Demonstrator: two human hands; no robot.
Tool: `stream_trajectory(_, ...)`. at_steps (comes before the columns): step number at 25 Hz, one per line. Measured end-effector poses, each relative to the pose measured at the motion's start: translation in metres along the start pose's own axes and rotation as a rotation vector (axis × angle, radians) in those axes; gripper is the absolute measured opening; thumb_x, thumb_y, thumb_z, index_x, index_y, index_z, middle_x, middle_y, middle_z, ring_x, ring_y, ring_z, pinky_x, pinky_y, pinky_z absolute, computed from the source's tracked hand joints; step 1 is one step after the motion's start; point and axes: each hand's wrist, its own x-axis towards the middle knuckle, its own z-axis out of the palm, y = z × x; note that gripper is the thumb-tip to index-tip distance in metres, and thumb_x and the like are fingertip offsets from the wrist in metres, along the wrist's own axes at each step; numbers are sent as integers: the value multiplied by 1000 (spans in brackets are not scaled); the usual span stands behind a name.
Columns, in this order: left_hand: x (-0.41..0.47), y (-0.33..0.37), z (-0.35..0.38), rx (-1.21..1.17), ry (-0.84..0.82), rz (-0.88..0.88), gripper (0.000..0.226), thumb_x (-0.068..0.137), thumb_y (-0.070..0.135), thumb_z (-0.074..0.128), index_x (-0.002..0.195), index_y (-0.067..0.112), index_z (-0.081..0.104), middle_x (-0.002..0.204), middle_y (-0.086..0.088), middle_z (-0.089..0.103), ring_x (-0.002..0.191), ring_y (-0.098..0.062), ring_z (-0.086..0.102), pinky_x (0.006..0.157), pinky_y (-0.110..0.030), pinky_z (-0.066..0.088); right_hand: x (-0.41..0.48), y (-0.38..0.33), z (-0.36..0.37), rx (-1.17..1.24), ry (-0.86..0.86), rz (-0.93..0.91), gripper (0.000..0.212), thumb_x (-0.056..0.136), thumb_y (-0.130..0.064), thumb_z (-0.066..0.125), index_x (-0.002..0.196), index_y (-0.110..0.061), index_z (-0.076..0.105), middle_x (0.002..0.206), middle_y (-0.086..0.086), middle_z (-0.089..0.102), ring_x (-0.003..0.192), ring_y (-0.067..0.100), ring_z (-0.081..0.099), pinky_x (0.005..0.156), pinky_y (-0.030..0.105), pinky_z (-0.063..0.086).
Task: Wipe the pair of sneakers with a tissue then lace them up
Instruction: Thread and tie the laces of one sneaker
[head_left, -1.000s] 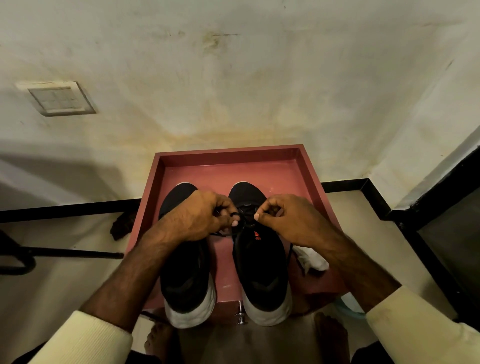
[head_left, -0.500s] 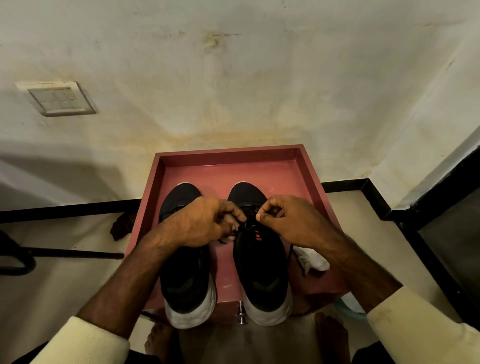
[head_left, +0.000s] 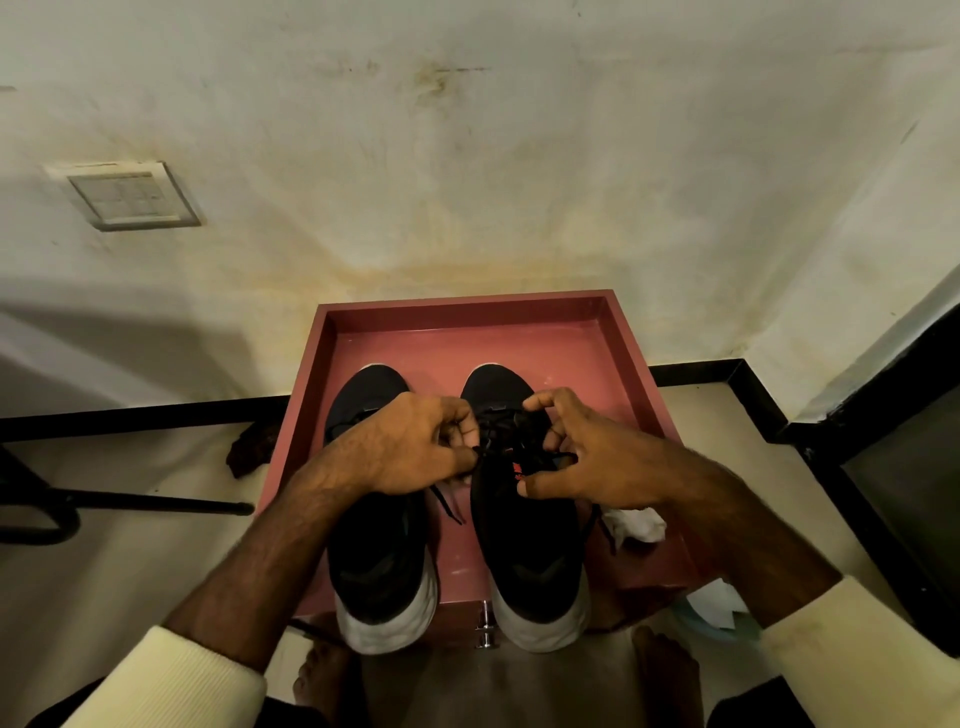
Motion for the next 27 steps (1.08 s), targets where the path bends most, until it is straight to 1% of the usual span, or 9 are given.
stream_trajectory(3,0,1,-2,2,-1,-2,7,88,18,70,84,23,69,79,7,75,75,-8,73,81,-29,61,-7,1,7,-40,3,8,84,87,-23,81,150,-33,26,127,-5,49,105,5,57,80,20,54)
stream_trajectory(6,-2,6,-4,-10,58,-11,13,88,22,70,77,22,64,71,7,71,68,-7,69,75,-28,59,-7,2,15,-81,80,41,79,87,-15,79,146,-31,28,141,2,47,120,16,57,89,26,57)
stream_trajectory(8,-4,5,-7,-21,103,4,17,87,24,72,74,19,61,68,7,71,65,-4,69,69,-25,58,-6,3,15,-68,95,64,78,86,-12,80,143,-30,29,139,3,47,121,17,57,83,22,56)
stream_trajectory(10,-8,1,-12,-42,157,55,19,82,31,72,72,22,59,71,7,73,72,-7,73,72,-32,61,-6,4,14,-45,106,79,78,85,-12,80,141,-29,29,137,3,47,120,16,57,81,20,55)
stream_trajectory(12,-10,-2,-14,-69,197,107,18,80,35,71,74,23,59,78,5,75,80,-10,74,80,-40,63,-5,4,15,-48,115,82,77,85,-13,80,142,-28,30,137,3,47,120,16,56,76,16,51)
stream_trajectory(16,-9,-7,-14,-217,104,95,10,89,16,74,94,17,66,85,-2,78,81,-17,77,88,-46,62,-6,4,16,-68,121,75,77,86,-16,80,144,-27,31,143,3,47,123,15,54,75,14,48)
stream_trajectory(20,-7,-13,-14,-258,-72,32,22,89,24,81,110,23,72,97,1,79,92,-14,77,97,-36,60,-7,2,18,-103,131,64,77,86,-17,81,144,-27,32,143,3,47,123,18,57,90,26,56)
stream_trajectory(23,-7,-14,-9,-146,-93,21,15,87,31,83,100,25,79,91,7,80,89,-4,76,97,-28,59,-5,1,18,-107,124,67,75,85,-17,81,142,-27,33,142,3,48,121,18,57,92,27,56)
stream_trajectory(27,-5,-11,-8,-136,-72,55,6,89,28,81,95,26,80,86,8,80,84,-3,76,89,-22,60,-5,2,18,-131,119,66,74,85,-19,81,142,-27,34,143,3,48,123,19,57,95,30,57)
